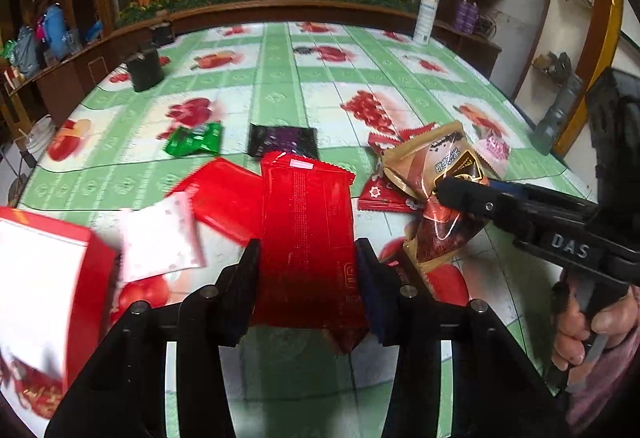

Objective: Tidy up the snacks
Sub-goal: 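Grasp red rectangular package with left tool while right tool grasps brown-gold chocolate bag, then carry both packages over the white tray and open both tools to release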

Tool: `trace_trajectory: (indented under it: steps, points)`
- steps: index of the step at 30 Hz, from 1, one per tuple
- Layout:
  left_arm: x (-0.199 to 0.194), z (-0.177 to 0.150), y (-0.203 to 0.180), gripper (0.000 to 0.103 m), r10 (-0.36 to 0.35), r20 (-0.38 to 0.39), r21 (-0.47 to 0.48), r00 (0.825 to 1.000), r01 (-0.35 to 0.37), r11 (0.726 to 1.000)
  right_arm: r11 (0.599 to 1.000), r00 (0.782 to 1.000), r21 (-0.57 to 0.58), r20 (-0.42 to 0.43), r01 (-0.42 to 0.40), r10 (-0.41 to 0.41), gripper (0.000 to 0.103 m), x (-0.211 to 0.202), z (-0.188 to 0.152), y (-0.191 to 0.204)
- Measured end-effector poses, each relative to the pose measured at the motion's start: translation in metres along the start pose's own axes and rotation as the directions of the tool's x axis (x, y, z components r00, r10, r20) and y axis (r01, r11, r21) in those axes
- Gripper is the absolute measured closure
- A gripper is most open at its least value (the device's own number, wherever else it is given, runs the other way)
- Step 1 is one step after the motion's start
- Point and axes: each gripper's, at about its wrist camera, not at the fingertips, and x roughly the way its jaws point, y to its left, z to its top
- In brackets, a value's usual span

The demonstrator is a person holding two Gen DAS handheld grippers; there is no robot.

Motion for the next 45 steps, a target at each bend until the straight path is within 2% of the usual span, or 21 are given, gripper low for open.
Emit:
trace_trajectory:
  steps: [7,12,18,22,36,45]
  points:
    - [-0.036,-0.003,0.012,0.059,0.017,0.074,-0.027,0.997,-0.015,1.000,0.999,0.999,0.038,0.049,-0.008,0.006,0.068,-0.010,0.002,-0.007]
    - [-0.056,-0.006,0.021,0.059,0.016,0.119,-0.040,0.993,-0.012,0.999,0.993,0.995,0.119,0.100,0.005,-0.017,0.068,-0.020,0.005,-0.024]
    - [-0.067,-0.018,0.036,0.059,0.040,0.131,-0.059,0.991,-0.033,0.998,0.966,0.989,0.257,0.138,0.023,-0.060,0.068,-0.031,0.007,-0.052]
    - [-0.074,-0.029,0.044,0.059,0.061,0.127,-0.067,0.990,-0.053,0.996,0.952,0.988,0.304,0.138,0.026,-0.071,0.068,-0.033,0.008,-0.063]
    - [-0.089,-0.057,0.053,0.059,0.072,0.107,-0.083,0.992,-0.063,0.995,0.960,0.987,0.278,0.143,0.032,-0.074,0.068,-0.033,0.008,-0.057]
    - [-0.113,-0.060,0.069,0.059,0.091,0.159,-0.124,0.983,-0.071,0.990,0.964,0.978,0.252,0.163,0.083,-0.127,0.068,-0.036,0.005,-0.050]
